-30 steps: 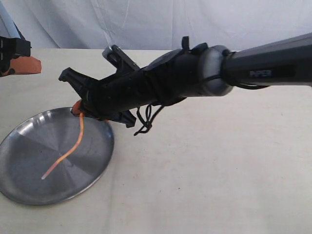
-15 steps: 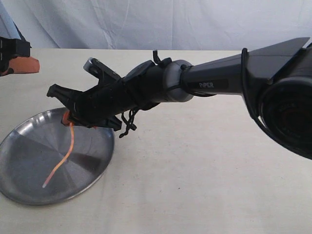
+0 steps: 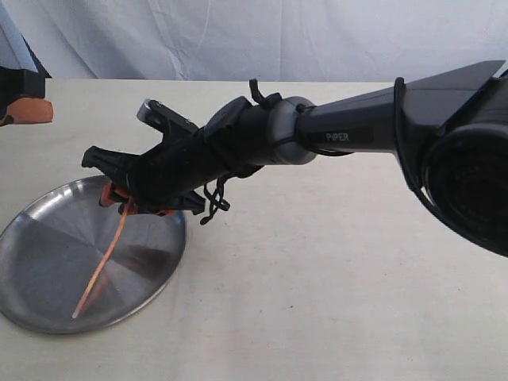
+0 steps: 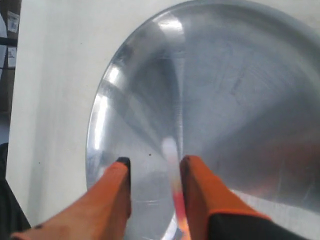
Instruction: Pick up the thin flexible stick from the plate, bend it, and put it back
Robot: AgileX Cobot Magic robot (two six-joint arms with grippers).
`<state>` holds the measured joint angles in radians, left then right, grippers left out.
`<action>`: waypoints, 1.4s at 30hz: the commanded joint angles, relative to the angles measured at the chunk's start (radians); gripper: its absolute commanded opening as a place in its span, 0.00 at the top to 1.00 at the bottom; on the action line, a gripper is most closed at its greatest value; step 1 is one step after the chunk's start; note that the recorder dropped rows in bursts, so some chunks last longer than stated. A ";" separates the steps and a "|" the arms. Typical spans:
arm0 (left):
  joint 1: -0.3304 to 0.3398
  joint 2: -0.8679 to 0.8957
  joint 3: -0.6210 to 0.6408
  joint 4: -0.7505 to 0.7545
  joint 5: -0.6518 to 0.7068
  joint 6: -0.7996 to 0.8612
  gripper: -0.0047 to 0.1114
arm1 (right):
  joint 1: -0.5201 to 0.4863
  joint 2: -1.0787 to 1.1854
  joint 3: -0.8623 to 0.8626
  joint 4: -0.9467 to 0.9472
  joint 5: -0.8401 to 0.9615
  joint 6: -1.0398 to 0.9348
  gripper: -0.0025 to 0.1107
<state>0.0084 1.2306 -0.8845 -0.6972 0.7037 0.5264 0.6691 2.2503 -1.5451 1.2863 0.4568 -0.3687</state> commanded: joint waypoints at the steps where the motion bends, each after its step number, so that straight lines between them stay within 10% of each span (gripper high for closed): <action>1: 0.000 -0.009 -0.005 0.017 -0.008 -0.023 0.96 | -0.040 -0.025 -0.005 -0.064 0.018 0.002 0.66; 12: 0.000 -0.009 -0.005 0.016 -0.008 -0.023 0.96 | -0.101 -0.056 -0.005 -0.200 0.065 0.002 0.42; 33: 0.000 -0.009 -0.005 0.003 -0.004 -0.019 0.96 | -0.111 -0.072 -0.226 -0.782 0.562 0.119 0.43; 42: 0.000 -0.082 -0.005 0.007 -0.014 0.038 0.96 | -0.111 -0.140 -0.297 -0.999 0.764 0.136 0.97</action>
<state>0.0084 1.1940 -0.8845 -0.6962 0.6999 0.5543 0.5641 2.1577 -1.8406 0.3339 1.1891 -0.2475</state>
